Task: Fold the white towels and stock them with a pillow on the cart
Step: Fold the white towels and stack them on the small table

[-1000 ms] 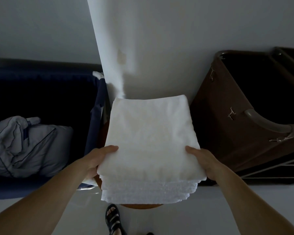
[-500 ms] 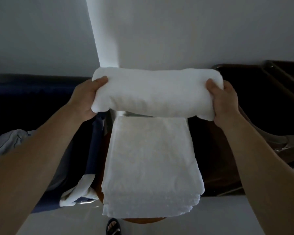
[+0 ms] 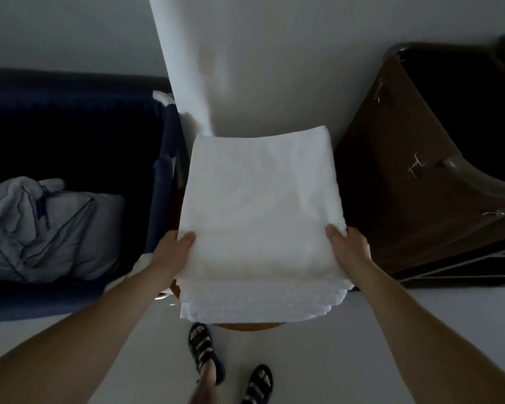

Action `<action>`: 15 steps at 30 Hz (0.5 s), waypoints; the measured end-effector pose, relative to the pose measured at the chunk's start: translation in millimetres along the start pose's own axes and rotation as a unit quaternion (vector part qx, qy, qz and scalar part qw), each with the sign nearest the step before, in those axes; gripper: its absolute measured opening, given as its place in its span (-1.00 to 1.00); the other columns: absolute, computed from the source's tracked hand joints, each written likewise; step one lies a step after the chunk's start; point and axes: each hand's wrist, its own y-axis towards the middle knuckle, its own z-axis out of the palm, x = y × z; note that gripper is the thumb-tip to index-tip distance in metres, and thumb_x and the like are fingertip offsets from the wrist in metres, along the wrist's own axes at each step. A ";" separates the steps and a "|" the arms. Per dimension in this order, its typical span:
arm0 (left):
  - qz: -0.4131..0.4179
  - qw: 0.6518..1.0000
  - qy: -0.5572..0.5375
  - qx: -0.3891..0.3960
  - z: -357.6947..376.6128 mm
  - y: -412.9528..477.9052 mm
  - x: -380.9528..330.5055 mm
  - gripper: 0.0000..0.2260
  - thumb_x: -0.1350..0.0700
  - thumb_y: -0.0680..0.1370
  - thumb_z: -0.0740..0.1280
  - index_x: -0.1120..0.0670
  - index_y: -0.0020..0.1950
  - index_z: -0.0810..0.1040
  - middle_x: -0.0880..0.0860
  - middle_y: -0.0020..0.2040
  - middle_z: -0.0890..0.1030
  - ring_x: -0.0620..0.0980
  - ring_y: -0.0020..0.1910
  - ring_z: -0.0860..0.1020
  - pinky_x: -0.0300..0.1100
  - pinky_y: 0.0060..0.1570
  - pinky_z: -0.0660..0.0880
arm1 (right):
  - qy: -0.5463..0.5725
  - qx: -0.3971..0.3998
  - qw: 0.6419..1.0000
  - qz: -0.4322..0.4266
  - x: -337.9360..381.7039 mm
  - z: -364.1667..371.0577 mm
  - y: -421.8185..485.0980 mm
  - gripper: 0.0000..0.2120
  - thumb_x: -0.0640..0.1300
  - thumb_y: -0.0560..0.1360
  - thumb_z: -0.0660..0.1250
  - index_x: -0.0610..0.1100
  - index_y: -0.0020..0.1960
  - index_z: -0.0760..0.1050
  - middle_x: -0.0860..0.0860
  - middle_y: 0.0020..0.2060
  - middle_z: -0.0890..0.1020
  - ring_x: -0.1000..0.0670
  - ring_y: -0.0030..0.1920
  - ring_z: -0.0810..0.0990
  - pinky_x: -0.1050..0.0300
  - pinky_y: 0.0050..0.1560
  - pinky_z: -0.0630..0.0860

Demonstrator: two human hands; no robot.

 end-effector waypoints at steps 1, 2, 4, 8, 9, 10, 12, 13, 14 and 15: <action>0.010 1.000 0.016 -0.010 1.4 1.3 -2.1 -0.64 -0.05 0.64 0.24 0.18 0.29 0.48 0.12 0.14 0.58 0.12 0.02 0.55 -0.05 -0.02 0.48 | -0.011 0.000 1.000 -0.006 5.9 -3.0 2.8 -0.49 0.13 0.58 0.26 -0.23 0.34 0.47 -0.20 0.19 0.58 -0.24 0.14 0.55 -0.02 0.15 0.48; 0.021 0.999 0.036 -0.021 2.7 1.7 -2.8 -0.63 -0.06 0.65 0.22 0.20 0.30 0.47 0.12 0.13 0.57 0.10 0.01 0.52 -0.08 -0.05 0.42 | -0.024 0.002 1.000 -0.015 11.9 -7.0 4.9 -0.49 0.13 0.59 0.23 -0.25 0.33 0.47 -0.21 0.18 0.57 -0.24 0.13 0.55 -0.04 0.16 0.48; 0.041 0.996 0.062 -0.048 5.4 -0.9 -2.6 -0.62 -0.05 0.66 0.19 0.23 0.29 0.47 0.15 0.13 0.56 0.09 -0.01 0.49 -0.12 -0.07 0.36 | -0.050 -0.001 0.998 -0.037 23.5 -16.5 6.7 -0.49 0.14 0.60 0.22 -0.28 0.29 0.48 -0.22 0.15 0.57 -0.25 0.10 0.55 -0.08 0.16 0.49; 0.065 0.992 0.080 -0.078 4.4 -3.7 1.0 -0.65 -0.09 0.65 0.19 0.18 0.20 0.49 0.09 0.02 0.56 0.07 -0.10 0.50 -0.11 -0.17 0.35 | -0.051 -0.014 0.997 -0.057 25.6 -27.0 8.0 -0.49 0.18 0.57 0.23 -0.25 0.24 0.49 -0.17 0.09 0.58 -0.24 0.07 0.56 -0.11 0.12 0.50; 0.068 0.990 0.092 -0.077 4.6 -2.9 2.4 -0.64 -0.10 0.65 0.19 0.18 0.19 0.49 0.07 0.01 0.55 0.06 -0.11 0.49 -0.10 -0.16 0.35 | -0.060 -0.010 0.997 -0.048 19.1 -24.7 7.4 -0.49 0.17 0.57 0.23 -0.25 0.25 0.48 -0.18 0.10 0.58 -0.24 0.07 0.55 -0.08 0.10 0.50; 0.067 0.989 0.111 -0.070 5.5 -3.4 4.6 -0.64 -0.10 0.65 0.19 0.18 0.20 0.47 0.06 0.00 0.54 0.06 -0.10 0.48 -0.10 -0.13 0.34 | -0.074 0.000 0.997 -0.036 9.9 -20.1 5.8 -0.48 0.17 0.58 0.23 -0.26 0.28 0.47 -0.19 0.13 0.58 -0.25 0.10 0.55 -0.06 0.10 0.48; 0.065 0.985 0.151 -0.052 11.5 -4.6 11.0 -0.63 -0.11 0.65 0.19 0.19 0.18 0.43 0.07 -0.01 0.48 0.11 -0.05 0.47 -0.10 -0.06 0.32 | -0.088 0.005 0.996 -0.015 -8.3 -8.0 1.2 -0.46 0.17 0.60 0.22 -0.26 0.32 0.43 -0.22 0.19 0.57 -0.26 0.15 0.54 0.00 0.04 0.42; 0.068 0.983 0.167 -0.047 15.2 -4.8 13.7 -0.65 -0.12 0.65 0.17 0.17 0.14 0.39 0.07 -0.03 0.46 0.12 -0.05 0.46 -0.09 -0.05 0.31 | -0.088 -0.001 0.996 -0.010 -14.5 -3.2 -0.2 -0.46 0.19 0.60 0.20 -0.24 0.32 0.41 -0.22 0.19 0.57 -0.25 0.12 0.54 0.02 0.00 0.39; 0.073 0.980 0.178 -0.047 17.5 -4.6 16.0 -0.68 -0.13 0.66 0.15 0.14 0.10 0.34 0.06 -0.05 0.45 0.11 -0.07 0.45 -0.09 -0.06 0.32 | -0.089 -0.011 0.996 -0.009 -17.4 0.0 -1.1 -0.47 0.21 0.60 0.18 -0.22 0.31 0.41 -0.21 0.16 0.57 -0.23 0.05 0.53 0.03 -0.03 0.37; 0.078 0.978 0.185 -0.050 18.2 -4.3 18.0 -0.70 -0.14 0.66 0.14 0.10 0.07 0.29 0.04 -0.08 0.45 0.09 -0.11 0.44 -0.08 -0.08 0.32 | -0.094 -0.018 0.995 -0.012 -18.3 1.2 -1.5 -0.47 0.23 0.60 0.16 -0.20 0.29 0.40 -0.21 0.13 0.58 -0.19 -0.03 0.50 0.03 -0.06 0.36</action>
